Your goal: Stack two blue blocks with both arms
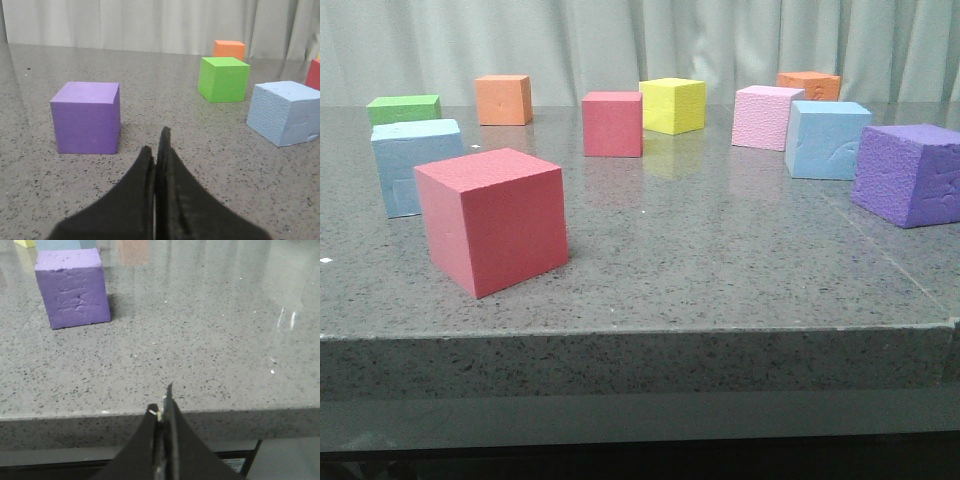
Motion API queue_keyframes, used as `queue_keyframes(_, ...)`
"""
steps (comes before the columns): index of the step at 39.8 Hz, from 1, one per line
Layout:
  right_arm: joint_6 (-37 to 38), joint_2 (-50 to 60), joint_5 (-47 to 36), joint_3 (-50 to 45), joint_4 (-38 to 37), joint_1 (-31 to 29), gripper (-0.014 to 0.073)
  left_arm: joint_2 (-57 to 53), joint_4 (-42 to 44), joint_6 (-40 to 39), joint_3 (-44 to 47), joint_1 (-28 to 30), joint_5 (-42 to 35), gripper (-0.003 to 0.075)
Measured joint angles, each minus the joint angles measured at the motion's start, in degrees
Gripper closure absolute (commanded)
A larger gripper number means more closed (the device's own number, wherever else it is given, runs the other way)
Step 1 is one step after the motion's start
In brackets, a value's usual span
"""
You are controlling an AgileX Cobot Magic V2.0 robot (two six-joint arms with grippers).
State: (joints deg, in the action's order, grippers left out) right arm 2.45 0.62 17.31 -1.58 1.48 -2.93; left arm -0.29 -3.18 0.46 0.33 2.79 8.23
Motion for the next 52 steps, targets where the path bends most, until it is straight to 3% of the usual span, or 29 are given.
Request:
queue_keyframes(45,0.00,0.00,0.00,0.00,0.00,0.00,0.0654,0.00,0.00,0.00,0.00,0.00,0.00,0.0741)
queue_keyframes(52,0.00,0.00,-2.98,0.00,0.00,0.00,0.0654,0.00,0.00,0.00,0.00,0.00,-1.40,0.0741)
